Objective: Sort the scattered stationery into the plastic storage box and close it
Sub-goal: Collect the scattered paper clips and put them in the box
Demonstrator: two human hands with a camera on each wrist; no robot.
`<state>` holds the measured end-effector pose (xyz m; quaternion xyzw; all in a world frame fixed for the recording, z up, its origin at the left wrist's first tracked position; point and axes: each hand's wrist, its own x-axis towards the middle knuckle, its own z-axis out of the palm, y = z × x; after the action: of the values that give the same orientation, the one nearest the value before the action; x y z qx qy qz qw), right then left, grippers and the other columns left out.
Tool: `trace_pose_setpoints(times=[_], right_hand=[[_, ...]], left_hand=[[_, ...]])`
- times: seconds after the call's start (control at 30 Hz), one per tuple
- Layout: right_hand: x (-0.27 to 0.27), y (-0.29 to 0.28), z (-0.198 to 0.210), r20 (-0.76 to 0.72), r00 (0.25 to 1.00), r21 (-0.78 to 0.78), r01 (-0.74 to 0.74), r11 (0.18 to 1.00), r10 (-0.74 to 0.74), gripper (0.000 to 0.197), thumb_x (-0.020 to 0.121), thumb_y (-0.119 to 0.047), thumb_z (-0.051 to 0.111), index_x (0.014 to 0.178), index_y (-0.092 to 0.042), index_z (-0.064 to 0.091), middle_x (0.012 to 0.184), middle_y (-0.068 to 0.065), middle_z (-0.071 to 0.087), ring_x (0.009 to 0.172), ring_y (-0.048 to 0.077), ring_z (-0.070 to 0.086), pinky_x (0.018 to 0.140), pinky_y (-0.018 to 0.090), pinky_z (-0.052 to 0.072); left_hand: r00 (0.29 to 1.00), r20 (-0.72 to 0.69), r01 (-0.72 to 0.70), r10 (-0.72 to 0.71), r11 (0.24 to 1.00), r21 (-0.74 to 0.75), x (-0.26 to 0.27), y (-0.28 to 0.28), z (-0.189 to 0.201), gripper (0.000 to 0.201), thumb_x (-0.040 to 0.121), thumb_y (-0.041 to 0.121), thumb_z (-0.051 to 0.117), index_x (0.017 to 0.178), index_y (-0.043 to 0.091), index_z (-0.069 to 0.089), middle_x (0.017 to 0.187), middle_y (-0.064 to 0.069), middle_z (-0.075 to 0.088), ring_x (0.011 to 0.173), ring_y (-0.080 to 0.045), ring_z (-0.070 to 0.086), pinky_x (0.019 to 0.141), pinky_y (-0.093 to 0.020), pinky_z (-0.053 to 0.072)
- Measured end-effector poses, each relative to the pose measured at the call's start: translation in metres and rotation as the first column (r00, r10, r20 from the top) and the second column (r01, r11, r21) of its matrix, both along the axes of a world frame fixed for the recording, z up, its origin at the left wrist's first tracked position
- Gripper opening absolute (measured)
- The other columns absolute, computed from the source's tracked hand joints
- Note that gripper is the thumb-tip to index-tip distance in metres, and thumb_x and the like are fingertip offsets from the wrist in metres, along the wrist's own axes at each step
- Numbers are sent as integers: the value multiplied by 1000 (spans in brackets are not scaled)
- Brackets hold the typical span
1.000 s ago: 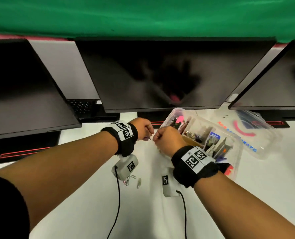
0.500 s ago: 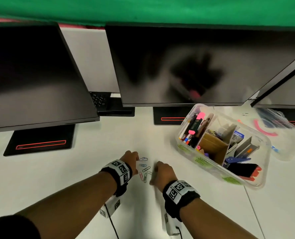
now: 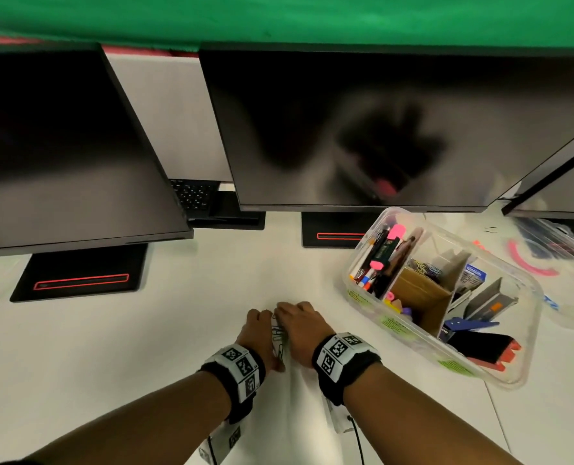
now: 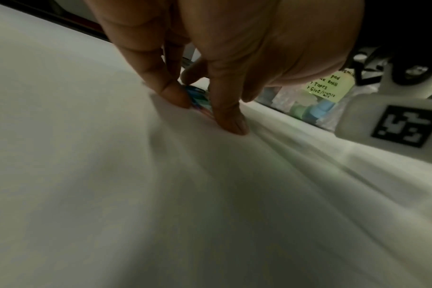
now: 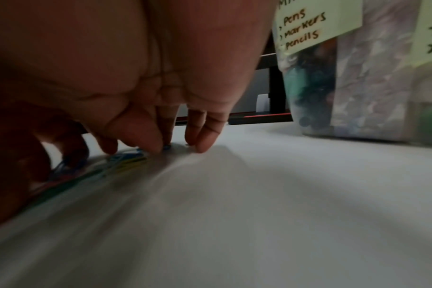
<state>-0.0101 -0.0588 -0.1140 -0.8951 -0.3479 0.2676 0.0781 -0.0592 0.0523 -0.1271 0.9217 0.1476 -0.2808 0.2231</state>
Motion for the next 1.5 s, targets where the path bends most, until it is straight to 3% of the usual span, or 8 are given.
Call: trace_pose_setpoints(times=[0.13, 0.27, 0.37, 0.43, 0.9, 1.2, 1.33, 1.5], right_hand=[[-12, -9, -16, 22, 995, 6, -101, 995, 101, 55, 86, -14, 54, 138, -7, 40, 143, 8, 34, 125, 33, 37, 106, 38, 36], [-17, -15, -20, -6, 1000, 84, 6, 996, -6, 44, 86, -17, 59, 128, -8, 52, 132, 10, 43, 120, 29, 40, 100, 32, 38], [-19, -13, -23, -20, 994, 173, 106, 979, -104, 31, 88, -16, 56, 117, -8, 62, 121, 13, 53, 114, 28, 49, 94, 29, 41], [-21, -11, -22, -41, 986, 196, 164, 967, -160, 27, 90, -14, 53, 113, -8, 65, 116, 13, 57, 110, 27, 53, 92, 29, 43], [-34, 3, -20, 28, 971, -86, 239, 967, -237, 35, 97, -14, 37, 130, -4, 46, 133, 17, 44, 125, 31, 39, 102, 38, 42], [-34, -22, -18, 56, 948, 31, 311, 950, -313, 30, 97, -10, 35, 118, -4, 55, 122, 16, 57, 113, 28, 53, 92, 32, 43], [-37, -28, -6, 15, 941, 53, 338, 940, -339, 21, 93, -7, 39, 102, -5, 57, 112, 16, 61, 103, 27, 57, 80, 31, 41], [-28, -47, -1, -199, 755, 154, 654, 741, -625, 36, 85, -11, 57, 57, -24, 38, 64, -7, 47, 76, 18, 51, 65, 21, 34]], left_hand=[[993, 46, -107, 109, 993, -47, 2, 6, -2, 83, 70, 24, 80, 138, 11, 34, 136, -6, 37, 121, -22, 48, 101, -23, 40], [992, 81, -91, 97, 993, -68, 0, 10, -4, 38, 79, 14, 72, 112, 17, 53, 109, -1, 43, 90, -15, 50, 71, -5, 37], [993, 95, -73, 76, 997, -36, -2, 8, -1, 14, 82, 21, 69, 78, 25, 55, 100, 3, 42, 85, -11, 46, 73, -14, 35], [996, 72, -53, 54, 999, -13, -2, 6, 1, 4, 85, 22, 65, 83, 19, 63, 107, -3, 52, 94, -17, 56, 75, -17, 37], [983, 65, -167, 173, 982, -84, -6, 0, 6, 18, 87, 14, 54, 104, 14, 51, 104, -7, 66, 96, -22, 63, 86, -31, 52], [995, 1, 97, -97, 995, -4, -7, 3, 15, 24, 90, 8, 42, 109, 9, 57, 124, -11, 54, 113, -26, 54, 93, -28, 44], [991, 4, 131, -131, 991, -9, -7, 10, 15, 18, 87, 6, 42, 76, 19, 48, 108, -9, 53, 101, -26, 55, 73, -22, 41], [969, 97, 230, -227, 973, -17, 4, 18, 20, 27, 85, 4, 41, 102, 19, 57, 108, -5, 60, 89, -14, 47, 77, -23, 40]])
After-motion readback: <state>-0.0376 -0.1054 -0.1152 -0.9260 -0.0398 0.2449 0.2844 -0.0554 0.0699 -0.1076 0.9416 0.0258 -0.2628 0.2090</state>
